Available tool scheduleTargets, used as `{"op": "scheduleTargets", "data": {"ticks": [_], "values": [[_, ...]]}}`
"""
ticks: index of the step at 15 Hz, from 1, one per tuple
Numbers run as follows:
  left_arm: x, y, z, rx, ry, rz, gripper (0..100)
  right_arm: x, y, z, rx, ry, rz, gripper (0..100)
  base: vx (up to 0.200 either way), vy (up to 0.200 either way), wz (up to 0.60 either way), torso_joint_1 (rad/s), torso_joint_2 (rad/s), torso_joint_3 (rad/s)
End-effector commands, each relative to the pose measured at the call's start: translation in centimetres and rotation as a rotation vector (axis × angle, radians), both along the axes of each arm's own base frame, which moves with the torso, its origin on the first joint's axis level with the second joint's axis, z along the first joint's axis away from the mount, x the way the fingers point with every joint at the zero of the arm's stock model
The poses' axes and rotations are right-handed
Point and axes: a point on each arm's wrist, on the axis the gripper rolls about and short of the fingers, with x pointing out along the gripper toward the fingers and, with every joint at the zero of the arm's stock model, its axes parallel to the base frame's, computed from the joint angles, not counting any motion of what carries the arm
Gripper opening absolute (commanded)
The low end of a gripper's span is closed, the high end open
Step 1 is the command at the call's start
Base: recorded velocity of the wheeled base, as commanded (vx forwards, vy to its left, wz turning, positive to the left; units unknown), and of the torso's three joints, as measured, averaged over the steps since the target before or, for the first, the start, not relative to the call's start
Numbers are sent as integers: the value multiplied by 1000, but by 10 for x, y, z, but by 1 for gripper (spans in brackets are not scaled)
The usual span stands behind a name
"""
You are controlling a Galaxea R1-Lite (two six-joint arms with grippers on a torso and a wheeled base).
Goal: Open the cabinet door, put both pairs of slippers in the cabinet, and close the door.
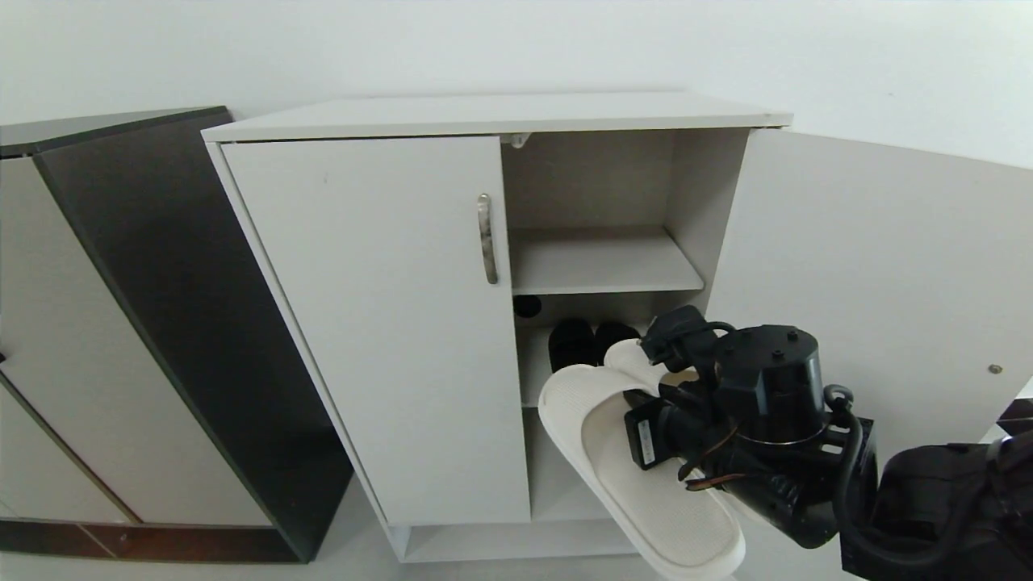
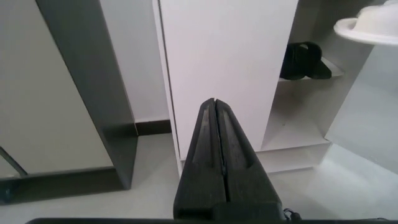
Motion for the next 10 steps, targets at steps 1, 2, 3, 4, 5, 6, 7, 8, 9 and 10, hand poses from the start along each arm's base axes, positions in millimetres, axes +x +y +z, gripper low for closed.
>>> {"op": "scheduleTargets", "data": {"ticks": [1, 2, 3, 4, 5, 6, 7, 8, 9, 10], "values": [[0, 0, 0, 0, 0, 0, 0, 4, 4, -4, -7, -6, -7, 0, 0, 0, 0, 0, 0, 0], [0, 0, 0, 0, 0, 0, 0, 8, 11, -1, 1, -22, -15, 0, 0, 0, 0, 0, 0, 0], [0, 0, 0, 0, 0, 0, 0, 14, 22, 5, 13, -39, -62, 0, 0, 0, 0, 0, 0, 0], [0, 0, 0, 0, 0, 0, 0, 19, 26, 7, 14, -39, -107, 0, 0, 0, 0, 0, 0, 0], [0, 0, 0, 0, 0, 0, 0, 29, 38, 24, 45, -36, -222, 0, 0, 0, 0, 0, 0, 0], [0, 0, 0, 0, 0, 0, 0, 31, 41, 29, 52, -26, -250, 0, 0, 0, 0, 0, 0, 0], [0, 0, 0, 0, 0, 0, 0, 34, 49, 50, 77, -5, -316, 0, 0, 0, 0, 0, 0, 0], [0, 0, 0, 0, 0, 0, 0, 34, 52, 64, 79, -2, -348, 0, 0, 0, 0, 0, 0, 0], [0, 0, 0, 0, 0, 0, 0, 35, 54, 74, 91, -10, -370, 0, 0, 0, 0, 0, 0, 0], [0, 0, 0, 0, 0, 0, 0, 36, 55, 87, 101, -33, -403, 0, 0, 0, 0, 0, 0, 0]]}}
